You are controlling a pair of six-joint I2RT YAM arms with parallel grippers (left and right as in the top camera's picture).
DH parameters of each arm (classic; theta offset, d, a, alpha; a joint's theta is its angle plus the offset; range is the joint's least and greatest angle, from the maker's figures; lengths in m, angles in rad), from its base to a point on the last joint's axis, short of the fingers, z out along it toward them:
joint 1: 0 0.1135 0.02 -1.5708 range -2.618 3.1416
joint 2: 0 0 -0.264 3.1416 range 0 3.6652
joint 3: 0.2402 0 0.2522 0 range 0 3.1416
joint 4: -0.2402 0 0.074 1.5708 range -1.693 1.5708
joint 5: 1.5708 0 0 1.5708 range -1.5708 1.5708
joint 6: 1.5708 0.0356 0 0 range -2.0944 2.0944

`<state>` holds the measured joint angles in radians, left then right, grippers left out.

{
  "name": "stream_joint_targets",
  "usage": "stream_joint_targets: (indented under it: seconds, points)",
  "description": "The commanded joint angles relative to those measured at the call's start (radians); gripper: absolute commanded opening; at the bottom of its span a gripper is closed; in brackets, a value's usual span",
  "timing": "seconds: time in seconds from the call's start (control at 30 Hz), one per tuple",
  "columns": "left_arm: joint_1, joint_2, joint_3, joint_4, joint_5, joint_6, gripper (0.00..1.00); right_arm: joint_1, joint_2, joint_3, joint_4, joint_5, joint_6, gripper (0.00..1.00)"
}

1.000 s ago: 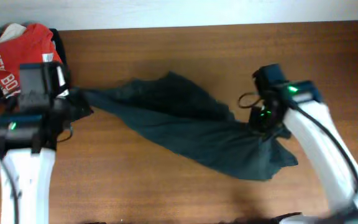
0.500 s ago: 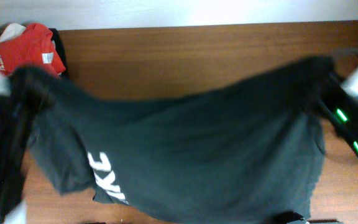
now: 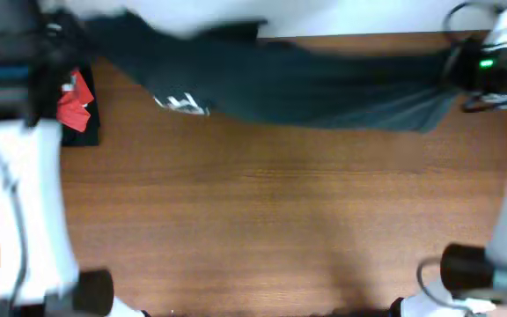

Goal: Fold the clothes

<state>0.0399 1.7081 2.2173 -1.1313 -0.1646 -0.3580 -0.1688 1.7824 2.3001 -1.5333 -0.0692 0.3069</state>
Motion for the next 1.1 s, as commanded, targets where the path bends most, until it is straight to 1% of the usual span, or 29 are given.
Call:
stream_joint_targets:
  seconds: [0.0,0.03,0.07,0.1,0.17,0.23,0.27,0.4,0.47,0.57,0.63,0.67,0.77,0.8,0.9,0.97,1.0,1.07]
  points:
    - [0.004,0.171,-0.240,-0.029,-0.005,-0.014,0.01,-0.008,-0.019,-0.262,0.050,-0.006,0.016,0.04]
    - [0.004,0.203,-0.294,-0.047,-0.004,-0.042,0.01,-0.008,-0.026,-0.393,0.071,-0.007,0.024,0.04]
    - [0.004,0.224,-0.368,-0.091,-0.005,-0.076,0.01,-0.008,-0.034,-0.454,0.073,-0.007,0.027,0.04]
    - [0.004,0.224,-0.396,-0.120,-0.004,-0.076,0.01,-0.008,-0.049,-0.542,0.083,-0.006,0.027,0.04]
    - [0.004,0.218,-0.397,-0.256,-0.005,-0.117,0.01,-0.008,-0.092,-0.710,0.152,-0.006,0.042,0.04]
    - [0.008,0.192,-0.397,-0.368,-0.009,-0.151,0.01,-0.008,-0.147,-0.803,0.171,-0.006,0.046,0.04]
    - [0.009,0.146,-0.397,-0.413,-0.008,-0.168,0.01,-0.008,-0.188,-0.818,0.159,-0.007,0.046,0.04]
    - [0.008,-0.106,-0.397,-0.494,0.003,-0.173,0.01,-0.008,-0.332,-0.840,0.061,-0.002,0.037,0.04]
    - [0.008,-0.188,-0.398,-0.557,0.013,-0.172,0.01,-0.008,-0.415,-0.958,0.064,-0.003,0.039,0.04]
    - [0.008,-0.261,-0.475,-0.557,0.118,-0.164,0.01,-0.008,-0.521,-1.107,0.117,-0.002,0.076,0.04]
    - [0.008,-0.314,-0.581,-0.557,0.167,-0.145,0.01,-0.017,-0.542,-1.124,0.117,0.047,0.086,0.04]
    - [0.008,-0.362,-0.649,-0.557,0.170,-0.146,0.01,-0.051,-0.542,-1.124,0.120,0.089,0.103,0.04]
    - [-0.009,-0.507,-0.826,-0.557,0.264,-0.158,0.01,-0.179,-0.542,-1.124,0.126,0.088,0.102,0.04]
    - [-0.026,-0.555,-0.873,-0.557,0.261,-0.193,0.01,-0.215,-0.542,-1.124,0.125,0.088,0.101,0.04]
    - [-0.029,-0.598,-0.895,-0.542,0.263,-0.220,0.01,-0.218,-0.542,-1.124,0.100,0.051,0.070,0.04]
    - [-0.060,-0.598,-0.895,-0.531,0.261,-0.225,0.01,-0.218,-0.555,-1.124,0.126,0.035,0.121,0.04]
    - [-0.079,-0.595,-0.895,-0.494,0.255,-0.225,0.01,-0.218,-0.551,-1.124,0.143,0.035,0.120,0.04]
    - [-0.092,-0.556,-0.895,-0.377,0.156,-0.225,0.01,-0.218,-0.543,-1.124,0.162,0.027,0.120,0.04]
